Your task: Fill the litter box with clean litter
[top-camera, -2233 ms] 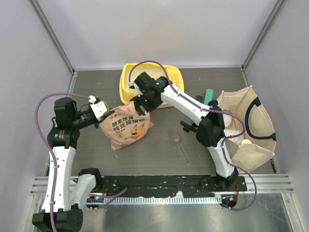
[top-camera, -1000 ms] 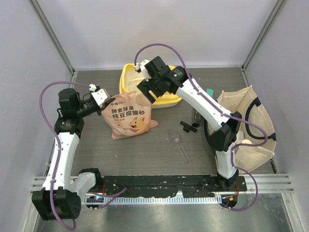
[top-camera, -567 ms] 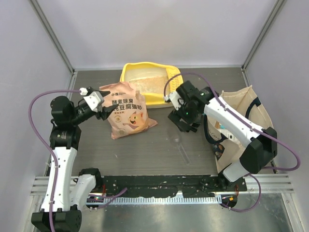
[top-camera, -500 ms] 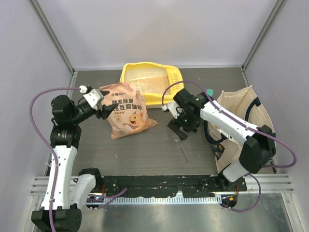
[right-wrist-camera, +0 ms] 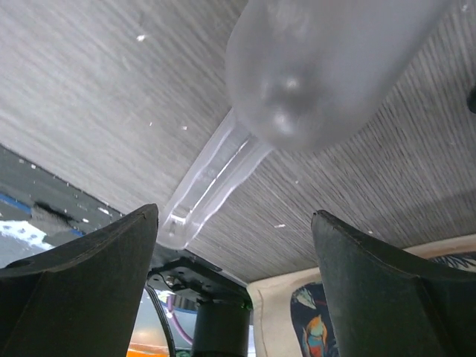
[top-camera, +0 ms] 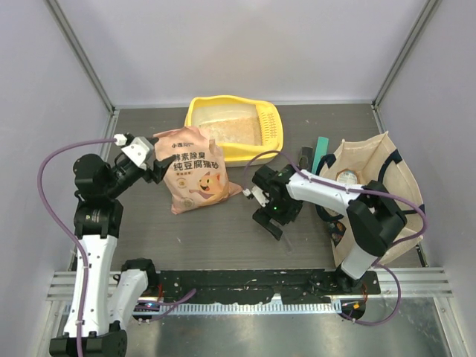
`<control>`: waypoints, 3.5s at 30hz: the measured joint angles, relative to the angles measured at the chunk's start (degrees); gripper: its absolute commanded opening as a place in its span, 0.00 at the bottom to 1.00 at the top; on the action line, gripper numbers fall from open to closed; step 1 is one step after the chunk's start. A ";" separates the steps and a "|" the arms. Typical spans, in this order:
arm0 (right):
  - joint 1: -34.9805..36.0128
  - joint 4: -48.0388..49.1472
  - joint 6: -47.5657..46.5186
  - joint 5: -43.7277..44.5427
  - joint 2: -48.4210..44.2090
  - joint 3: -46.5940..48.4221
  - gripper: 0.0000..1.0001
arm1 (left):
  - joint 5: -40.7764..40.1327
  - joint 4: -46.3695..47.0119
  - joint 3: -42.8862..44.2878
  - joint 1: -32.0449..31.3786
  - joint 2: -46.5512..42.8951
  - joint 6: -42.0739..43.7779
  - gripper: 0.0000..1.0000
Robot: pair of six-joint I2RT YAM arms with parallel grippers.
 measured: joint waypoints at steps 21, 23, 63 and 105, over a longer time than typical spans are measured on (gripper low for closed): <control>0.55 4.96 7.76 -0.15 7.28 -1.70 0.39 | 1.79 0.85 -0.24 -0.55 2.60 -0.50 0.66; 0.57 5.38 7.69 0.42 7.28 -2.40 0.14 | 2.40 2.01 -0.22 -1.07 4.59 -1.03 0.66; -19.50 -19.67 -30.32 -34.91 12.61 52.00 0.01 | -6.84 12.72 8.13 -33.11 28.57 67.78 0.66; -43.41 67.56 50.29 -52.35 5.33 38.82 0.82 | 17.00 -25.81 60.76 -20.04 66.36 -22.10 0.00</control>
